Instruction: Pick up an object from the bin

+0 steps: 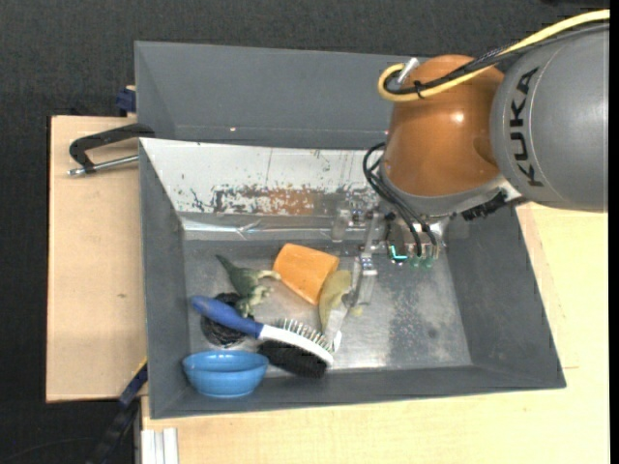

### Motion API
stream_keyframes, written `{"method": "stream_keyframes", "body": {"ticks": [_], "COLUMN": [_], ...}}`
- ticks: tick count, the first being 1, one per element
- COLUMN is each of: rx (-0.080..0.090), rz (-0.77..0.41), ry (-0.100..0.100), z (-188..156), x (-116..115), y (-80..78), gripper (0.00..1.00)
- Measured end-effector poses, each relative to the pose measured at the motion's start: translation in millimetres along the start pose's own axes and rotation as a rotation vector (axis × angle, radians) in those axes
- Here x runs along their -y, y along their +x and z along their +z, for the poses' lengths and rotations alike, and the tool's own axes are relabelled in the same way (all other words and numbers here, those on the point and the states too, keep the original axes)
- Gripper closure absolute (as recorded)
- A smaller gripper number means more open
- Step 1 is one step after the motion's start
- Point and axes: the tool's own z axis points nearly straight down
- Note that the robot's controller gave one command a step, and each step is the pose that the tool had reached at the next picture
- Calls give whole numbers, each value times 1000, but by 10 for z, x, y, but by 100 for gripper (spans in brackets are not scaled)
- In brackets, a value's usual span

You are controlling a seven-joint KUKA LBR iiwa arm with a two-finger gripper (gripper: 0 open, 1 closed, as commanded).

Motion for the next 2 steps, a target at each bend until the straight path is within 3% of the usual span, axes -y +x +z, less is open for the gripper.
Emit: {"method": "stream_keyframes", "body": {"ticks": [1, 2], "rx": [10, 17], "rz": [-73, -212], "ry": [-1, -2], "z": [925, 1300], "x": [-282, -1069], "y": [-164, -267], "gripper": [0, 0]}}
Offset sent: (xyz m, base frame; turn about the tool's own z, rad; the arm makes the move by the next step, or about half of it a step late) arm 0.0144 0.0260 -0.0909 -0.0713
